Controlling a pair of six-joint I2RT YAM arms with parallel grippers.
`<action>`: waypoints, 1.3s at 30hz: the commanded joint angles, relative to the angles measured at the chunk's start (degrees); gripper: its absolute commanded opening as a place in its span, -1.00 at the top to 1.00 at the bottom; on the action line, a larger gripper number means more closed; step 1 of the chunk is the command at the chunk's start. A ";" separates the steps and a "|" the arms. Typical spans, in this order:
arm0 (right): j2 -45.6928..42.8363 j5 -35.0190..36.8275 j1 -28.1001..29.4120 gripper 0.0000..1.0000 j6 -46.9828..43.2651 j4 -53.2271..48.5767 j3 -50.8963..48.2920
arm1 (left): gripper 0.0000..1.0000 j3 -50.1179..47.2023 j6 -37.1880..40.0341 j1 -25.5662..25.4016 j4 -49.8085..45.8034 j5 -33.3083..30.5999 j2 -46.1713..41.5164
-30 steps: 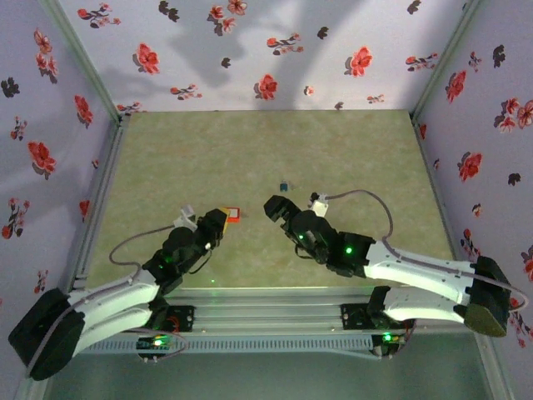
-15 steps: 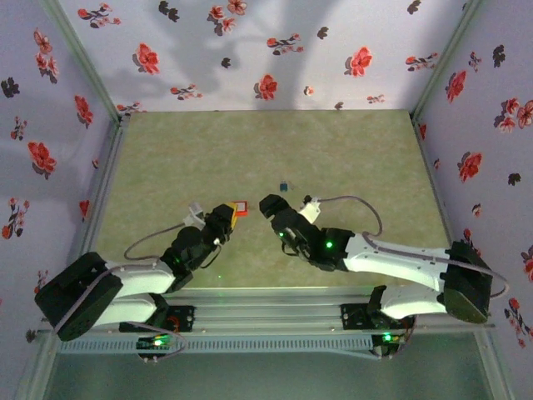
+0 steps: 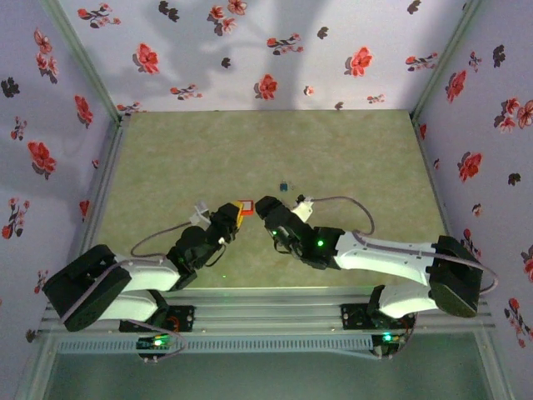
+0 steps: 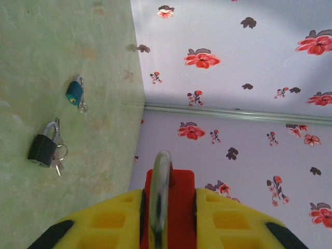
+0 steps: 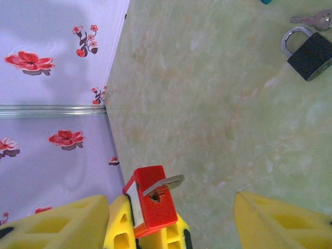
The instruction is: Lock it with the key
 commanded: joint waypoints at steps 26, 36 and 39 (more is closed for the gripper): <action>4.74 -2.32 -1.82 0.19 0.82 7.47 1.09 | 1.00 1.89 -1.20 -0.98 3.75 0.84 1.13; 4.85 -2.13 -1.99 0.41 0.69 7.85 0.74 | 1.00 1.71 -1.29 -0.96 3.75 0.84 1.11; 4.95 -2.25 -2.05 0.44 0.84 8.09 0.57 | 1.00 1.69 -1.29 -0.98 3.73 0.84 1.11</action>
